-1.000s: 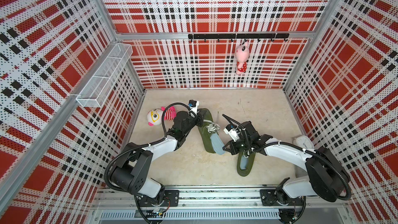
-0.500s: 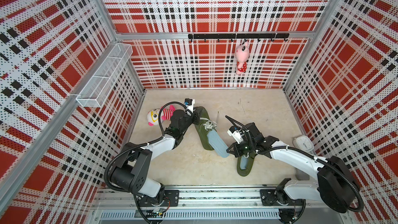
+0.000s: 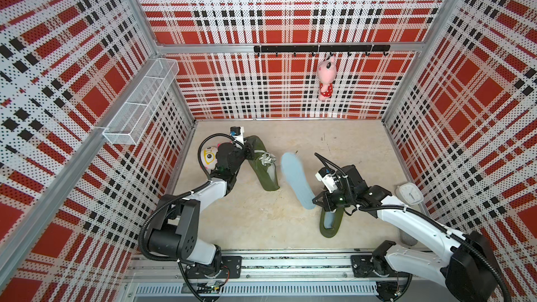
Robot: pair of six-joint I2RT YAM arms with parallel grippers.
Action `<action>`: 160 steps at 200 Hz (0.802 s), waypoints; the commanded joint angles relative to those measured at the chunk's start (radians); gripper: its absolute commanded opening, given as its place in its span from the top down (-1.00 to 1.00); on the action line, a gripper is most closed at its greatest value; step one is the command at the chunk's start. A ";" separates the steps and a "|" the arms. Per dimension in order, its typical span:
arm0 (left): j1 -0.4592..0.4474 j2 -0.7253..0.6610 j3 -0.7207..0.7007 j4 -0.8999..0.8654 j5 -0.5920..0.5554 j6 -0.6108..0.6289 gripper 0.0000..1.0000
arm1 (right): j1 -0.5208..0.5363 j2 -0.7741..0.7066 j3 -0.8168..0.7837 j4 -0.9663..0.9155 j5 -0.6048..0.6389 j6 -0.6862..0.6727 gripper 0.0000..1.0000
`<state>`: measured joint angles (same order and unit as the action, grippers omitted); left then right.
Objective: Remove the insole from the shoe
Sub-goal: Remove the insole from the shoe, then place the insole at the center of the board.
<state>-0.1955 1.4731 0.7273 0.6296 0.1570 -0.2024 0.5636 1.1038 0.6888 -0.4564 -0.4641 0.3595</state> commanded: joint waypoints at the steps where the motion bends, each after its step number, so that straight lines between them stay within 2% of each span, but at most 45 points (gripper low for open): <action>1: 0.032 -0.073 -0.015 0.048 -0.010 -0.033 0.64 | -0.043 -0.047 0.021 -0.057 -0.004 -0.019 1.00; 26: 0.086 -0.113 -0.039 0.048 0.010 -0.066 0.70 | -0.123 -0.067 0.048 -0.077 -0.045 -0.034 1.00; 50: 0.106 -0.173 -0.071 0.048 0.049 -0.065 0.70 | -0.214 -0.028 0.092 -0.017 -0.105 -0.041 1.00; 99: 0.116 -0.264 -0.122 0.015 0.197 -0.088 0.71 | -0.309 0.341 0.297 0.185 -0.171 -0.027 1.00; 138: 0.118 -0.329 -0.140 -0.050 0.277 -0.095 0.72 | -0.334 0.643 0.518 0.197 -0.163 -0.034 1.00; 160: 0.114 -0.350 -0.159 -0.050 0.293 -0.151 0.73 | -0.344 0.767 0.617 0.159 -0.134 -0.024 1.00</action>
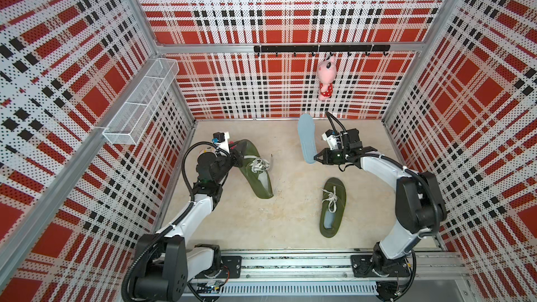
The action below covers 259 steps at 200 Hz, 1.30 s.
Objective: Remove the insole from the shoe
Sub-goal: Place the insole at the center of the board.
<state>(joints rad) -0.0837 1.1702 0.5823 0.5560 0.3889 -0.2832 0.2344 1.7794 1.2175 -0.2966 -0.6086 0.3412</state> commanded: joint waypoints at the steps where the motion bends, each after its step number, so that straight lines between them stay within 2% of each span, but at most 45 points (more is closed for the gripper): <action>1: 0.002 -0.048 -0.015 0.025 0.063 -0.073 0.73 | -0.017 0.097 0.092 -0.004 0.013 -0.006 1.00; 54: -0.020 -0.053 -0.042 0.036 0.120 -0.138 0.74 | -0.019 0.292 0.213 -0.055 -0.011 -0.003 0.95; 95: -0.027 -0.029 -0.035 0.068 0.146 -0.166 0.75 | -0.023 0.350 0.260 -0.132 0.001 -0.040 0.73; 149: -0.039 -0.024 -0.022 0.071 0.141 -0.168 0.76 | -0.027 0.346 0.307 -0.233 0.125 -0.116 0.40; 186: -0.043 -0.029 -0.016 0.071 0.141 -0.169 0.76 | -0.029 0.242 0.273 -0.235 0.165 -0.142 0.12; 220: -0.069 -0.013 -0.008 0.072 0.146 -0.166 0.76 | -0.018 0.024 0.126 -0.117 0.179 -0.127 -0.11; 259: -0.114 0.031 0.009 0.104 0.108 -0.202 0.78 | 0.096 -0.232 -0.049 0.011 0.188 -0.106 -0.40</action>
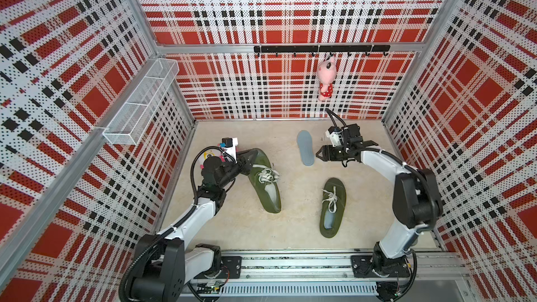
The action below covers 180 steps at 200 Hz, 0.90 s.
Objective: Remove the insole from the shoe
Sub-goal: Place the insole at the center of the board, then place the shoe at the center of the board.
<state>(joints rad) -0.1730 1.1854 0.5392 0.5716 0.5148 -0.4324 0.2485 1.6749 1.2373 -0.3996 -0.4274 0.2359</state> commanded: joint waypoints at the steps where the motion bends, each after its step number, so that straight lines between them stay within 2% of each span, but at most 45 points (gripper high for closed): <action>1: -0.025 0.017 0.053 0.090 -0.020 -0.055 0.78 | 0.086 -0.133 -0.073 0.116 0.007 0.001 -0.40; 47: -0.051 0.082 0.063 0.135 -0.086 -0.127 0.87 | 0.324 -0.308 -0.188 0.246 0.051 0.085 -0.74; 88: -0.067 0.126 0.071 0.141 -0.127 -0.131 0.89 | 0.505 -0.284 -0.151 0.236 0.133 0.105 -0.96; 94: -0.100 0.129 0.073 0.142 -0.134 -0.131 0.89 | 0.523 -0.272 -0.143 0.228 0.153 0.107 -0.97; 117: -0.108 0.136 0.076 0.144 -0.152 -0.137 0.89 | 0.582 -0.219 -0.097 0.188 0.256 0.097 -0.98; 142: -0.115 0.142 0.081 0.149 -0.160 -0.143 0.89 | 0.626 -0.148 -0.052 0.173 0.307 0.094 -0.95; 180: -0.126 0.145 0.079 0.152 -0.175 -0.146 0.90 | 0.656 -0.064 0.014 0.097 0.408 0.114 -0.65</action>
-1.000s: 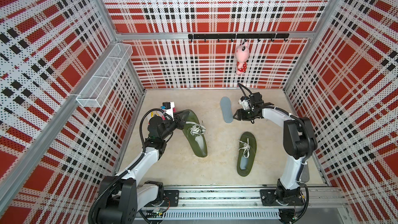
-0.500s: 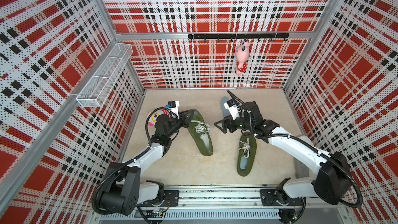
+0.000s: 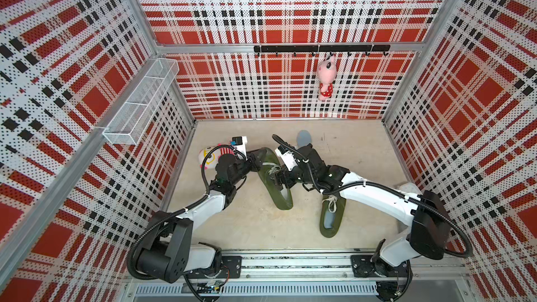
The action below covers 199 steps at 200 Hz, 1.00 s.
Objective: Remove the insole from the shoe
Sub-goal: Place the shoe at the center of the board.
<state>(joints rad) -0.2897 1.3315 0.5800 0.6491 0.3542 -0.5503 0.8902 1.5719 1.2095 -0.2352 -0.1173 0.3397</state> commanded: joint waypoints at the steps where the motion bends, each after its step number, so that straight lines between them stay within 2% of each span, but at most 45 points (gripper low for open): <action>1: -0.009 -0.002 0.038 0.075 -0.016 -0.028 0.90 | 0.015 0.041 0.043 -0.069 0.097 0.010 -0.64; 26: -0.012 0.001 0.037 0.075 -0.032 -0.027 0.89 | 0.031 0.069 0.056 -0.104 0.111 0.019 -0.39; 50: -0.015 0.009 0.038 0.078 -0.025 -0.022 0.85 | 0.033 0.064 0.033 -0.078 0.099 0.041 0.12; 72: -0.016 0.009 0.038 0.086 0.000 -0.010 0.68 | 0.033 0.036 0.011 -0.031 0.096 0.068 0.79; 88: -0.014 -0.002 0.037 0.090 0.013 0.006 0.44 | 0.033 0.010 -0.001 0.000 0.097 0.082 0.98; 111: 0.003 -0.037 0.021 0.099 0.007 0.012 0.04 | 0.033 -0.017 0.002 0.009 0.106 0.095 1.00; 136: 0.034 -0.116 -0.014 0.112 -0.002 0.009 -0.22 | 0.033 -0.046 -0.001 0.015 0.120 0.096 1.00; 139: 0.067 -0.130 -0.020 0.113 -0.006 0.009 -0.25 | 0.033 -0.050 -0.001 0.014 0.122 0.097 1.00; 153: 0.103 -0.196 -0.049 0.115 -0.031 0.012 -0.39 | 0.031 -0.066 0.002 0.017 0.133 0.097 1.00; 199: 0.264 -0.392 -0.113 0.099 -0.056 0.000 -0.67 | 0.024 -0.065 0.041 0.042 0.173 0.154 1.00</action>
<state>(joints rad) -0.0937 1.0100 0.4961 0.7341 0.3073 -0.5499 0.9154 1.5364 1.1992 -0.2745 0.0208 0.4484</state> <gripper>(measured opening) 0.799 0.075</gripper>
